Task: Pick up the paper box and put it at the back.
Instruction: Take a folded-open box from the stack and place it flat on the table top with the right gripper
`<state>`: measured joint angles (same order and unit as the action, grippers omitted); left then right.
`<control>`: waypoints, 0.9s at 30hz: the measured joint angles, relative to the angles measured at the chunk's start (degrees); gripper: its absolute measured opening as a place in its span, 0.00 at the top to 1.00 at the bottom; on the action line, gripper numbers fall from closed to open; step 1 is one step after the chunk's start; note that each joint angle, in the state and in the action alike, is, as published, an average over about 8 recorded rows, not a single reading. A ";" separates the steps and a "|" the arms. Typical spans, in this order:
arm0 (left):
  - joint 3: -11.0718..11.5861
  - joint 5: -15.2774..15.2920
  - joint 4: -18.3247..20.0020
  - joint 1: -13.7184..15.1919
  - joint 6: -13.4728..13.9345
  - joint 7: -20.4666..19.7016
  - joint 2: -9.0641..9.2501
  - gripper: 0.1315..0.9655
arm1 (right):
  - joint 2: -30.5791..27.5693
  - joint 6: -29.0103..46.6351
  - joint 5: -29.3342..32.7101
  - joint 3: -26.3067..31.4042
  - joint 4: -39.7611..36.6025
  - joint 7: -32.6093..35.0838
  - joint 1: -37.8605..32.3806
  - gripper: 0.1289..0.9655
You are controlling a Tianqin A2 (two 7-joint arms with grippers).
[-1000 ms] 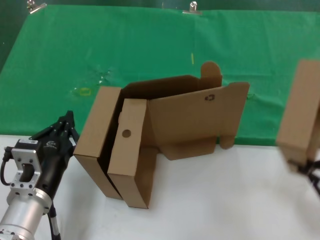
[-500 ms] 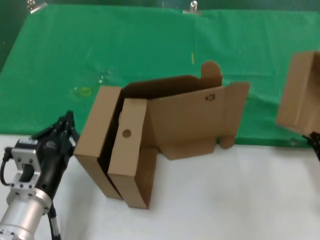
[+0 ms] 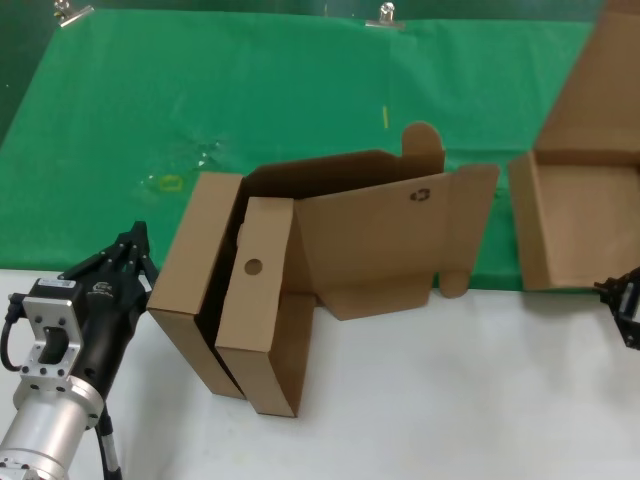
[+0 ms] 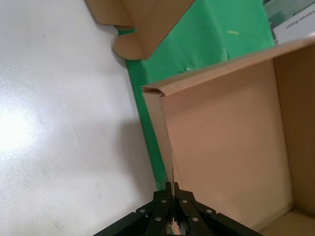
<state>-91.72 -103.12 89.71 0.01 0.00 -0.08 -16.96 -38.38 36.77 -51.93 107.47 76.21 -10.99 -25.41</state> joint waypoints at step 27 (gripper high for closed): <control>0.00 0.00 0.00 0.00 0.00 0.00 0.00 0.99 | 9.00 5.69 15.32 -7.45 2.73 -12.05 0.14 0.98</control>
<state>-91.72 -103.12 89.71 0.01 0.00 -0.08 -16.96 -29.38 42.46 -36.61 100.02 78.94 -23.05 -25.26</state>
